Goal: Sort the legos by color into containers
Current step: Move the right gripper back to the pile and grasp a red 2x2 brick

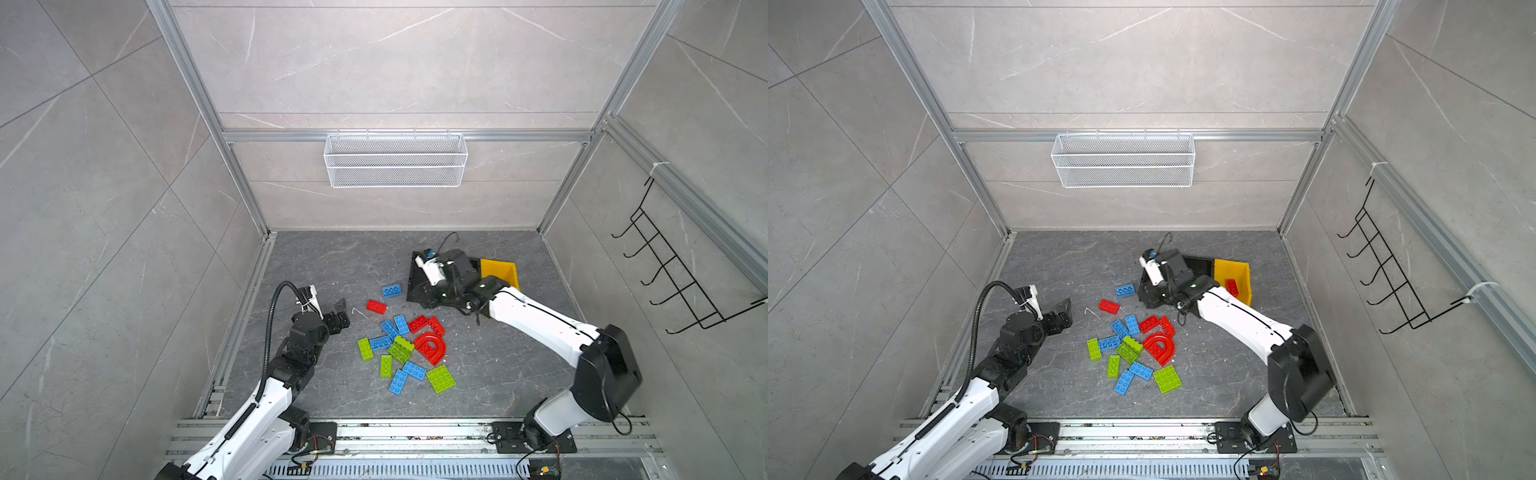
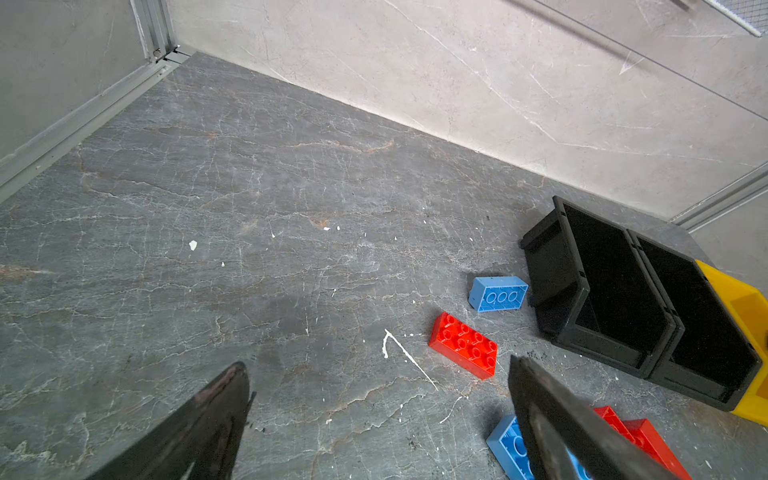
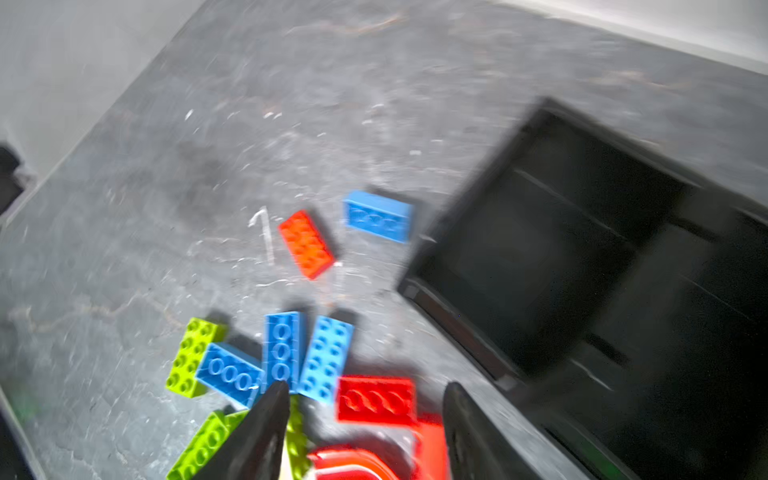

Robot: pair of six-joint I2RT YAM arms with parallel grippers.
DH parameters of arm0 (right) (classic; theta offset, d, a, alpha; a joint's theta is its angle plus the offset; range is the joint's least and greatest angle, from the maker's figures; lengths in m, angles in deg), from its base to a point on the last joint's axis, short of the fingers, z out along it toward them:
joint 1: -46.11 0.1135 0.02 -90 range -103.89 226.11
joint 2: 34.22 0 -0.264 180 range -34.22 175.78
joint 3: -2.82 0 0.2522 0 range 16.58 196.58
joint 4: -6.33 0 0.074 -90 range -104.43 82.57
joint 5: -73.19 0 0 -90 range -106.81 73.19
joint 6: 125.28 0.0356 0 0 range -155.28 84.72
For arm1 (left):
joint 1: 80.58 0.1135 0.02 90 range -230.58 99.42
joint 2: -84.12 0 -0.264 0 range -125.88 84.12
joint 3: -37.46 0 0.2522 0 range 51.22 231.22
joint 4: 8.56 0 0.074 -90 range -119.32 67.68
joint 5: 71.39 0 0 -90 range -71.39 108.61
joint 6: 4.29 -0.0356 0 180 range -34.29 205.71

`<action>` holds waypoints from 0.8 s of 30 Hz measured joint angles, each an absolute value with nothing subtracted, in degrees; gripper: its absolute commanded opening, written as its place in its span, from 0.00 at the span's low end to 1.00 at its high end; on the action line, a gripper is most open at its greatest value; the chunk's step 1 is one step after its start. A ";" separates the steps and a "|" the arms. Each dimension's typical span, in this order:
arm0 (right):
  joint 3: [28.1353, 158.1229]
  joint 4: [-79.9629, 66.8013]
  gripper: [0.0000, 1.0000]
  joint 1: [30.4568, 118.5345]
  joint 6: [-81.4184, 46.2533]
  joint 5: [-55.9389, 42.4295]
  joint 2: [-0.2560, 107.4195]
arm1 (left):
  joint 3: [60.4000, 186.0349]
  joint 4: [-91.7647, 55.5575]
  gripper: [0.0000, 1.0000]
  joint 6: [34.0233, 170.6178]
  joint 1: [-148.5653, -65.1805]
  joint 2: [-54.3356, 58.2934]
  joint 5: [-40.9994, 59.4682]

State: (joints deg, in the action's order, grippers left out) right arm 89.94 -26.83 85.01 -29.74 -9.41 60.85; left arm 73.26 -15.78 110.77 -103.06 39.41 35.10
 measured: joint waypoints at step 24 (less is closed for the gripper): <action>126.66 -37.41 0.62 91.21 -38.57 -4.10 97.65 | 73.26 -16.78 0.99 110.77 -103.06 40.35 35.71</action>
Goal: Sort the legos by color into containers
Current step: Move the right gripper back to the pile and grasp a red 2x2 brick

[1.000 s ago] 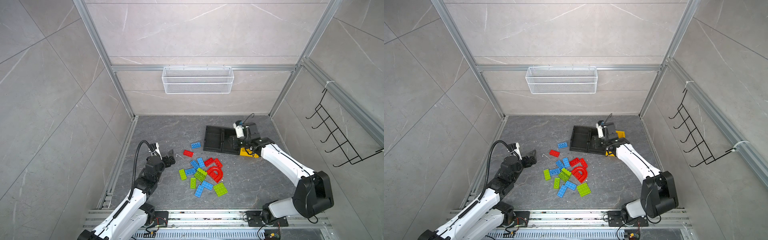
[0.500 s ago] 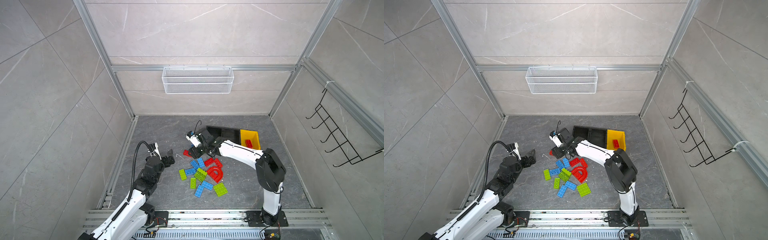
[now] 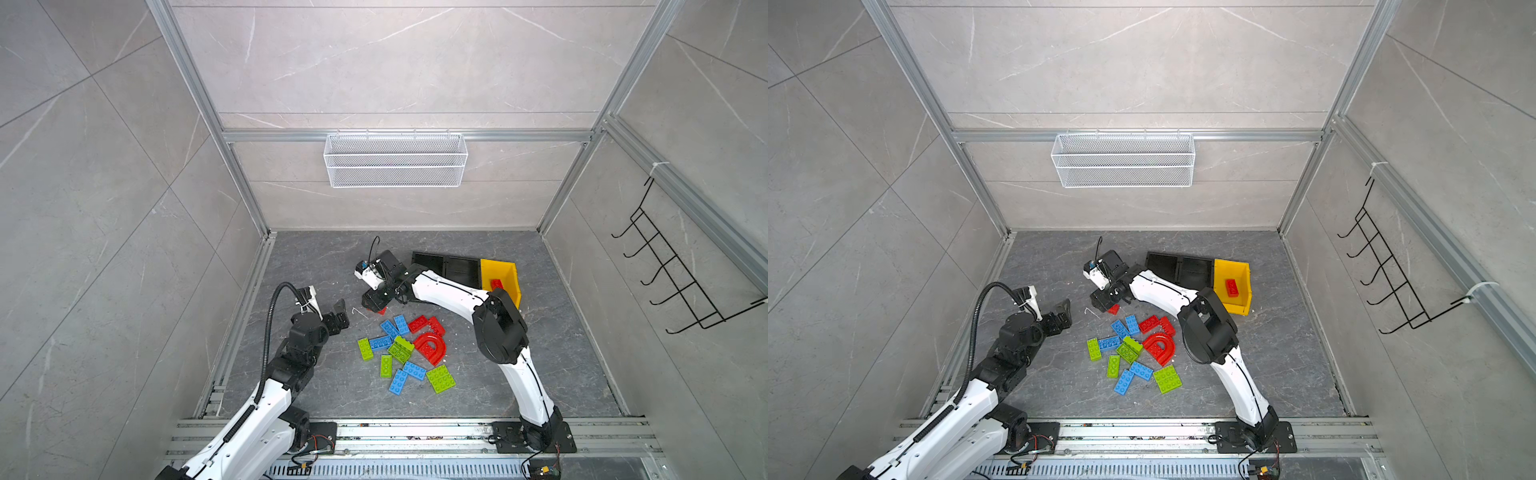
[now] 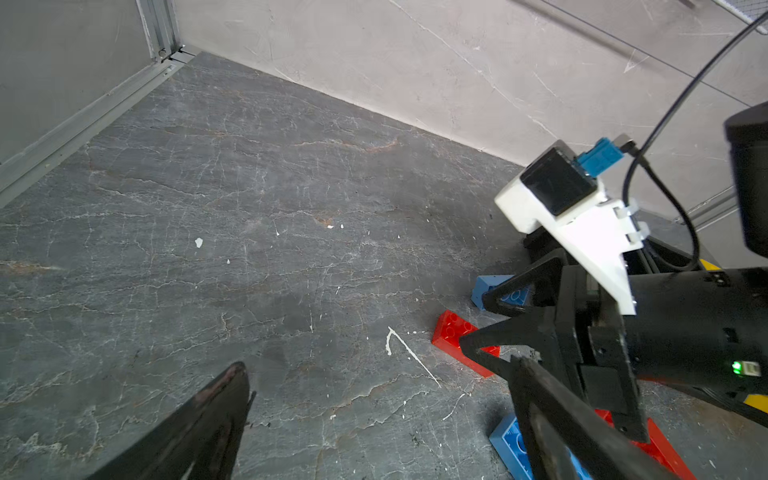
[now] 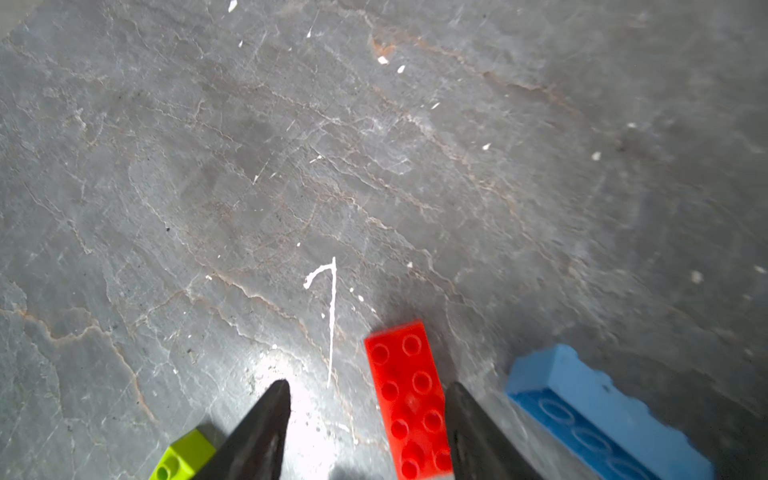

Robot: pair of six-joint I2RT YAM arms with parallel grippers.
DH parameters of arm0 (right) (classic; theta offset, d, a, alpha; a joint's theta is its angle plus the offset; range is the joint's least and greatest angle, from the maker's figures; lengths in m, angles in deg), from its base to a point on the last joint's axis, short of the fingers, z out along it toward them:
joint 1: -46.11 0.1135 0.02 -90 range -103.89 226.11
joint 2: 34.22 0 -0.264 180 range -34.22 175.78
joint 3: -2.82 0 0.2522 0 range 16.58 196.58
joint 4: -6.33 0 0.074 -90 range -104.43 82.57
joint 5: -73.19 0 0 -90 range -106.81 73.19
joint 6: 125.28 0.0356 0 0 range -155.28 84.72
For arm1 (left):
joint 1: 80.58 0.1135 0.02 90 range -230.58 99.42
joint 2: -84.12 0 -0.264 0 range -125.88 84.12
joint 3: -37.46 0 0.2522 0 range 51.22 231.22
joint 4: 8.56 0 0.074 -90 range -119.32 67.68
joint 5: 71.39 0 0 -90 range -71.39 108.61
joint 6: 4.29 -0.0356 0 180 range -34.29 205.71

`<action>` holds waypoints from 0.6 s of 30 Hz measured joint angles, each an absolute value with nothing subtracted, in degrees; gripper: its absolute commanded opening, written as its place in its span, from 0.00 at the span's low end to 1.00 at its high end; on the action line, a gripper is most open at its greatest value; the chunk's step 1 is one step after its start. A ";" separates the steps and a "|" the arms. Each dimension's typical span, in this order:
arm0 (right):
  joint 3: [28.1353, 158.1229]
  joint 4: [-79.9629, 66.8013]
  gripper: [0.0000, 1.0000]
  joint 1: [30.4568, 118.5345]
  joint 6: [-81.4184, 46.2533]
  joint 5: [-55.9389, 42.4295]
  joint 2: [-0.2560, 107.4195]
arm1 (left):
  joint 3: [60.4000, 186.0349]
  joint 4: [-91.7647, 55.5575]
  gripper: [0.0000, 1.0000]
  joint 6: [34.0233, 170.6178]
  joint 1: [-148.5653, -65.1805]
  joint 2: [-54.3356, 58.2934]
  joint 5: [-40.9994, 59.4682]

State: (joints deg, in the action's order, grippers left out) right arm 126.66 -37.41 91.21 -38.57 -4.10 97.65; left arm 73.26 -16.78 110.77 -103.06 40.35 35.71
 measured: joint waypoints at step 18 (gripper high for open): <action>137.02 -47.53 0.62 91.15 -39.27 -6.44 106.35 | 73.26 -16.87 0.99 110.77 -103.04 41.12 36.54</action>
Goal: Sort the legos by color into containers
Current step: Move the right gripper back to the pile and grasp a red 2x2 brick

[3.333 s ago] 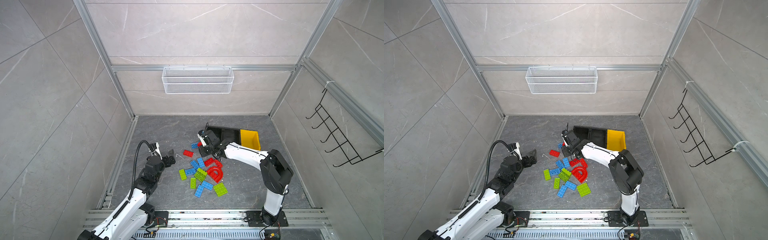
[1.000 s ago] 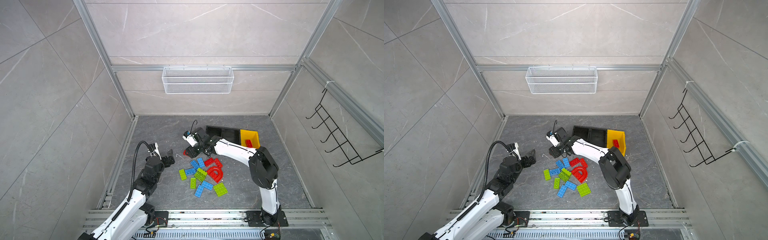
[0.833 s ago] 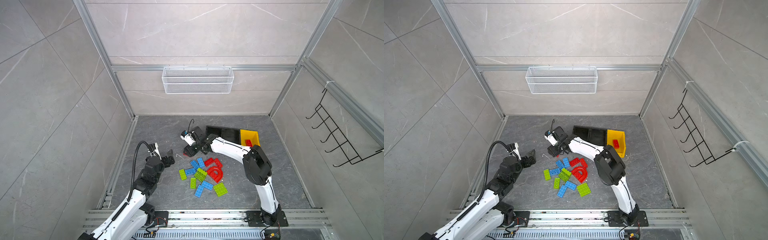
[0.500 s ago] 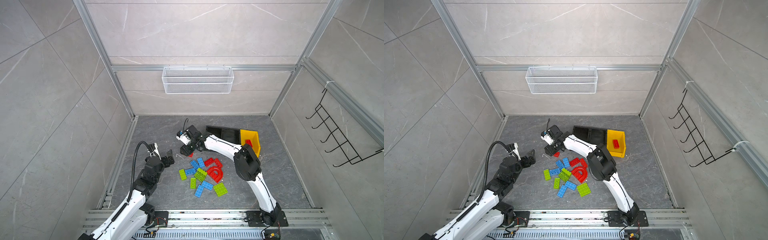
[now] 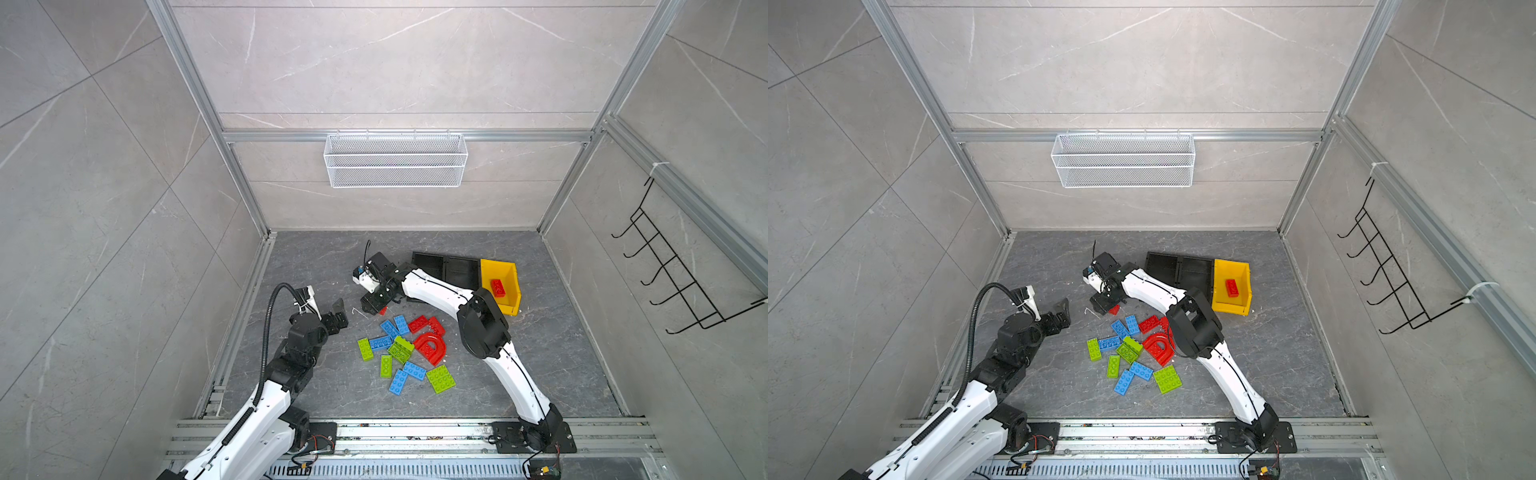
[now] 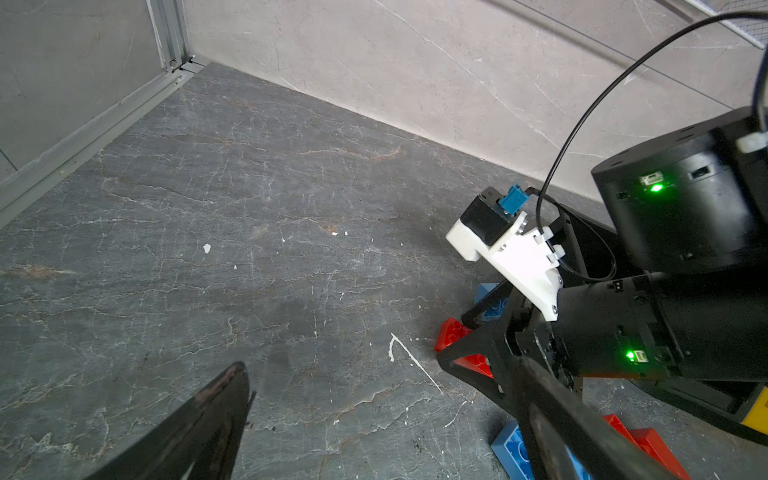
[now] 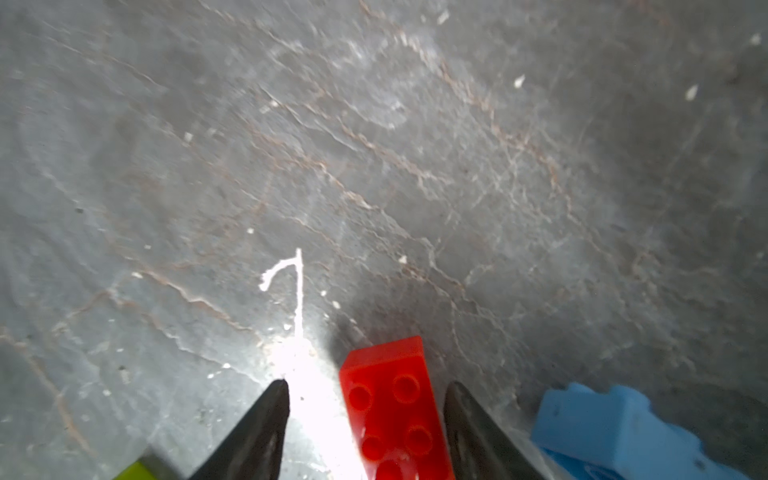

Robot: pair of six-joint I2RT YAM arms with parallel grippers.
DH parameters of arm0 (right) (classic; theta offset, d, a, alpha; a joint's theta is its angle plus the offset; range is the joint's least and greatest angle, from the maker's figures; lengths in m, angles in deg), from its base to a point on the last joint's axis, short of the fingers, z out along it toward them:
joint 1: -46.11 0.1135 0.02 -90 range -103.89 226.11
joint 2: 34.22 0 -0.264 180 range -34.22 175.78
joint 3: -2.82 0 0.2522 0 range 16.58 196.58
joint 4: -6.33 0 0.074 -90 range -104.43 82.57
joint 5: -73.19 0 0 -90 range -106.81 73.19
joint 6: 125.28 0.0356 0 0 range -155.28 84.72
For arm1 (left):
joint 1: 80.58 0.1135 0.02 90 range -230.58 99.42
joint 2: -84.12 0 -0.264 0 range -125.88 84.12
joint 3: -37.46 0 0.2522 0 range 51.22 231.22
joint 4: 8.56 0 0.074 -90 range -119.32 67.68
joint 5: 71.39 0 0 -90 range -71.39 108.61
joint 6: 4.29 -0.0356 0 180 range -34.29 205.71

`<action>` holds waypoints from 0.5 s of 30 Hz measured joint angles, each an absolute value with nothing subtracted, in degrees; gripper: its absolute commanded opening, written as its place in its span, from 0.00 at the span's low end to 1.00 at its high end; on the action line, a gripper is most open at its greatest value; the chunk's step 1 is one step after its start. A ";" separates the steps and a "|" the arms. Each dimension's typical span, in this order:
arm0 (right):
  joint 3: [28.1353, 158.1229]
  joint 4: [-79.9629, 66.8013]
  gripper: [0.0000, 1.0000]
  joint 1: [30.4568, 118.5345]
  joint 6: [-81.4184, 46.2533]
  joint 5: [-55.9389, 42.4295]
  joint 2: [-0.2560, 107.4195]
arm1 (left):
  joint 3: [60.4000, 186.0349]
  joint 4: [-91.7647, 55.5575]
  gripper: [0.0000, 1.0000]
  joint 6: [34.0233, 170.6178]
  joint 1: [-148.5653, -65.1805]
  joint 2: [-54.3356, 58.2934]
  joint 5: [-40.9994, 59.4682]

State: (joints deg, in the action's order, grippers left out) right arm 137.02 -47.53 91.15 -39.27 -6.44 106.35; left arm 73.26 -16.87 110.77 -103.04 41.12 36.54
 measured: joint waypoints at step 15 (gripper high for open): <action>138.09 -49.74 0.37 92.29 -39.66 -10.83 107.42 | 73.26 -17.11 0.99 110.75 -103.06 41.10 36.54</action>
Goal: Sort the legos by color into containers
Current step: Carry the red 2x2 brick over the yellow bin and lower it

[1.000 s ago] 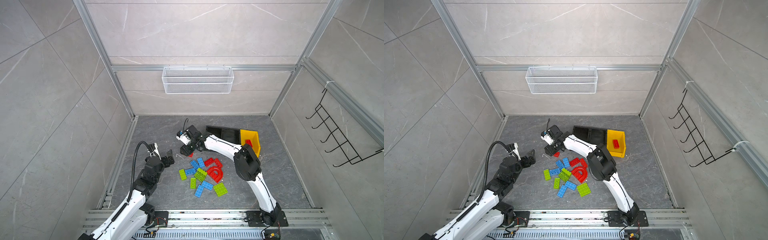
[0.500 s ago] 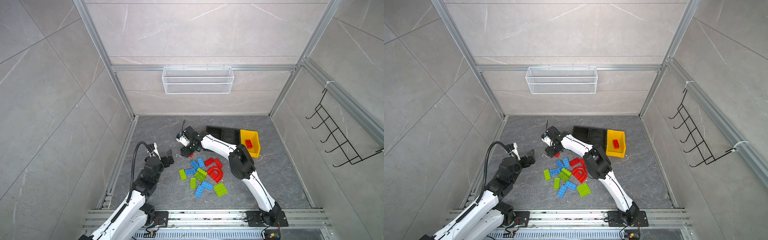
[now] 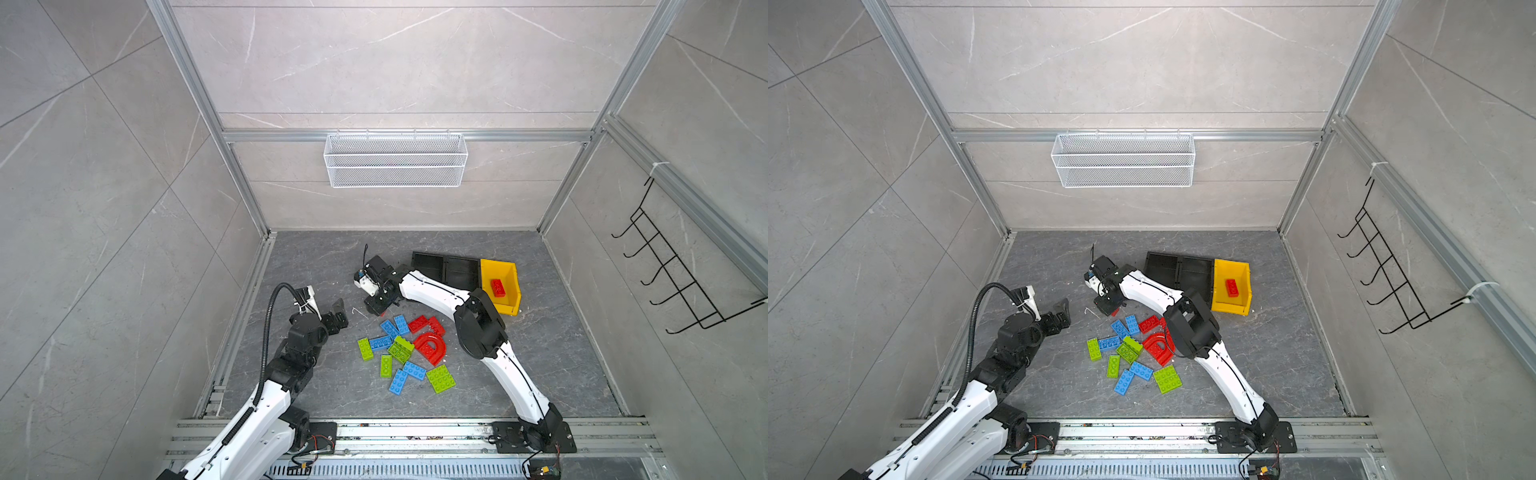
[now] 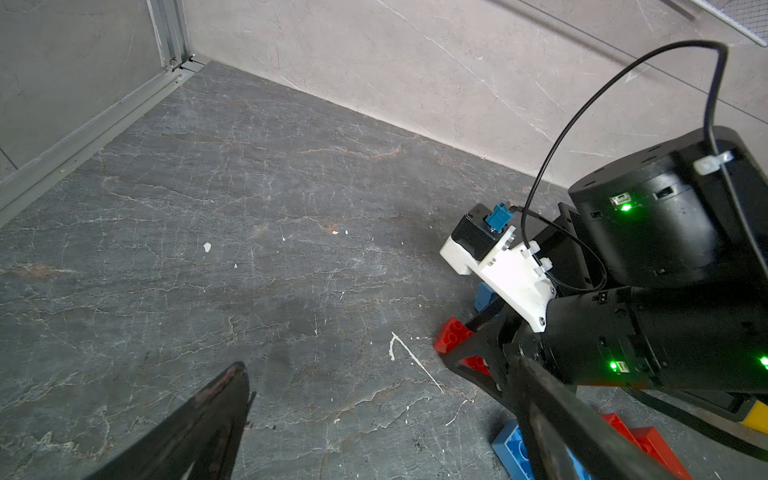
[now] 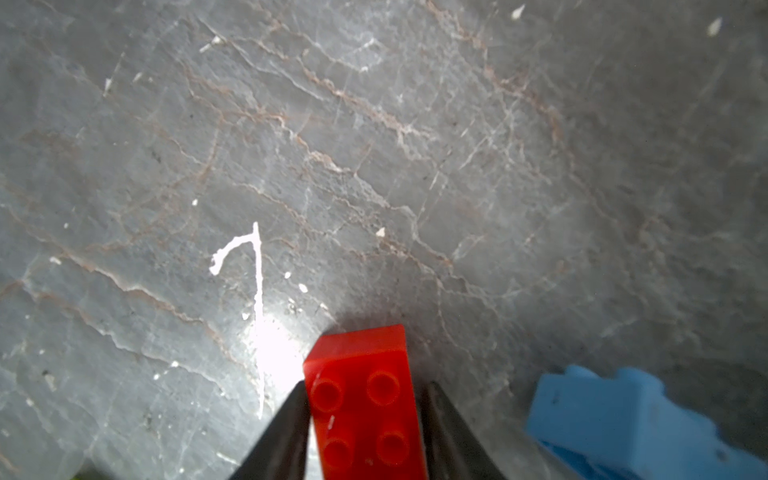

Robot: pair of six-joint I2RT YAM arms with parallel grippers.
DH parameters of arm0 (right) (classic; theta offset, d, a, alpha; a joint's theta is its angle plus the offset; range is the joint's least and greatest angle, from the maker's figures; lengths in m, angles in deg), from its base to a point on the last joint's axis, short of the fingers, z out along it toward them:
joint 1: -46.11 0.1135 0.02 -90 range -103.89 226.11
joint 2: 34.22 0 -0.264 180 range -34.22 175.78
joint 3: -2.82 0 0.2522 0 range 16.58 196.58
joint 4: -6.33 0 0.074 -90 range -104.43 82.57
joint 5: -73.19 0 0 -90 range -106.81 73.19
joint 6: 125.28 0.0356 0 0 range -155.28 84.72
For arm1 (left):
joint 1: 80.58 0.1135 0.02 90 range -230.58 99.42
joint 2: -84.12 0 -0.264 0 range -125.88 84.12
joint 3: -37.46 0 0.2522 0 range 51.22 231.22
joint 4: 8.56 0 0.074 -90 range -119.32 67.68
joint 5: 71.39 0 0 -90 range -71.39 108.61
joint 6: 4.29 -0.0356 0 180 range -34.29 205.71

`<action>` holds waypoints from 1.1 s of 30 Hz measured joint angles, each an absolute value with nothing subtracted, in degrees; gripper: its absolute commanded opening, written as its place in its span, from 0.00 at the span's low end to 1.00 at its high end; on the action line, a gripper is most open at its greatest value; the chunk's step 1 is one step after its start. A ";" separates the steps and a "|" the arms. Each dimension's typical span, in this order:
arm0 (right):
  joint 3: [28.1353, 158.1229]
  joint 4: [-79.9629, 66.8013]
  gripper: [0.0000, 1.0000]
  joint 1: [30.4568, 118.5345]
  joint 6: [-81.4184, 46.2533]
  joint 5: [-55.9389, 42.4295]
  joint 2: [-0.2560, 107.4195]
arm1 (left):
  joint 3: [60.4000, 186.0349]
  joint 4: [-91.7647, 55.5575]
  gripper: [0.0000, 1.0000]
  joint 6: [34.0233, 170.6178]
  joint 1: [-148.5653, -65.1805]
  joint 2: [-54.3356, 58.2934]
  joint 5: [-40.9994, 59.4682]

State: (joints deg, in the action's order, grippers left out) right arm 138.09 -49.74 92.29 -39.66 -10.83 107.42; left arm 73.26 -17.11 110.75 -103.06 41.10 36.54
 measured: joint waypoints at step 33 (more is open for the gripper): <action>75.43 -23.40 0.16 44.53 -20.02 -1.39 52.04 | 73.26 -15.80 0.99 110.77 -103.06 37.18 34.79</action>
